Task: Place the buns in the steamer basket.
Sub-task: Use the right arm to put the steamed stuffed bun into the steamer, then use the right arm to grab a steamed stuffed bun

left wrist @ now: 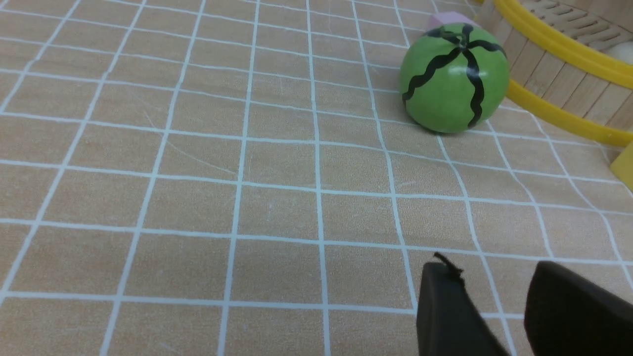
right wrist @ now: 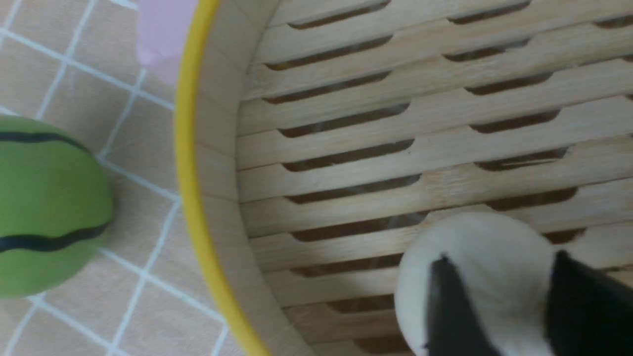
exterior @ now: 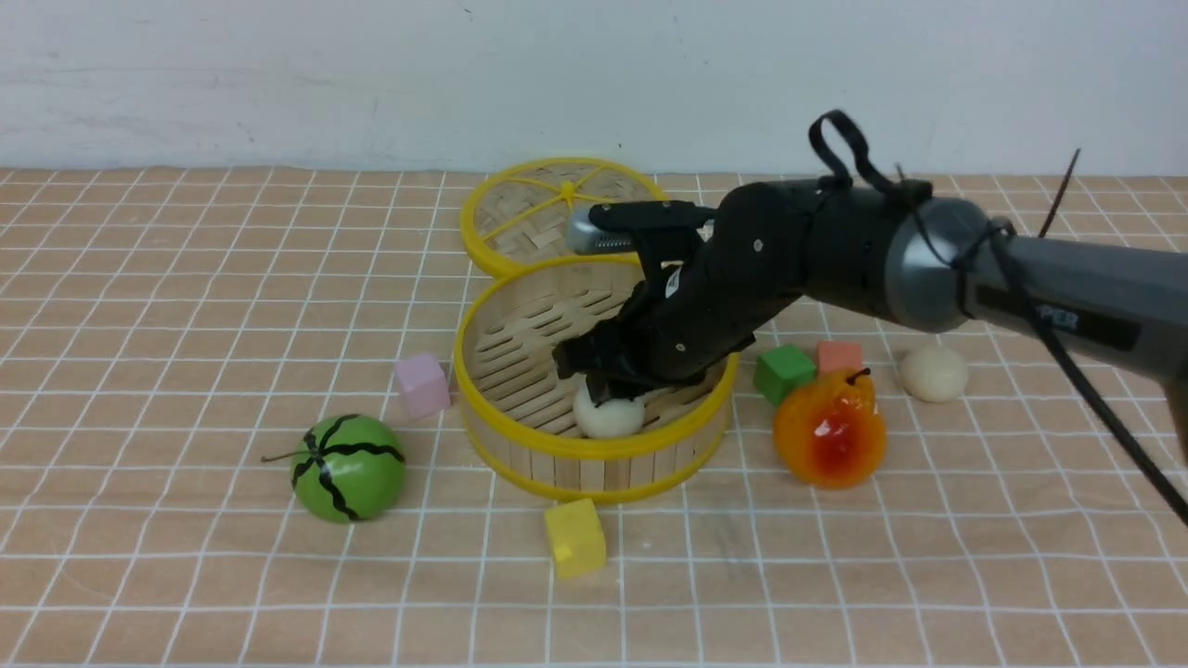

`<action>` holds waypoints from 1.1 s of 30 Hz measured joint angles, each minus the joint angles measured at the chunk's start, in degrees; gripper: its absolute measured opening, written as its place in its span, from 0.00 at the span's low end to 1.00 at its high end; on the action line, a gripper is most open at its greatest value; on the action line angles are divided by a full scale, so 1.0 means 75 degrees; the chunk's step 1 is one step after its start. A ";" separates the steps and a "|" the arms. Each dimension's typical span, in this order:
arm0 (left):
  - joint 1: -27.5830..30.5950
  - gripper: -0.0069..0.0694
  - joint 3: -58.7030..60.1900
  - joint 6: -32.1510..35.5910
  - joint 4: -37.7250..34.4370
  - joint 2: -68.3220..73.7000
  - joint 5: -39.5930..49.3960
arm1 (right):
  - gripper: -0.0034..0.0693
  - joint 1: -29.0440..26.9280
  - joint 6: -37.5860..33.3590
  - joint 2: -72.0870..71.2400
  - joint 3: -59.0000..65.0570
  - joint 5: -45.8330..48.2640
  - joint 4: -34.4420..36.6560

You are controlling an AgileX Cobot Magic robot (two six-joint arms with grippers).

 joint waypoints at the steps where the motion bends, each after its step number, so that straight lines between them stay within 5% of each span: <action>1: 0.0000 0.40 0.0000 0.0000 0.0000 0.0000 0.0000 | 0.56 0.0000 0.0000 -0.0064 0.0007 0.0042 -0.0028; 5: 0.0000 0.40 0.0000 0.0000 0.0000 0.0000 0.0000 | 0.72 0.0000 0.0000 -0.0656 0.0031 0.0121 -0.0178; 10: 0.0000 0.40 0.0000 0.0000 0.0000 0.0000 0.0000 | 0.77 -0.0212 0.0000 -0.1471 0.0031 0.0144 -0.0546; 23: 0.0000 0.40 0.0000 0.0000 0.0000 0.0000 0.0000 | 0.70 -0.2307 0.0435 -0.1738 0.0031 0.1149 -0.1626; 33: 0.0000 0.40 0.0000 0.0000 0.0000 0.0000 0.0000 | 0.58 -0.3246 0.0990 -0.0641 0.0040 0.1237 -0.1963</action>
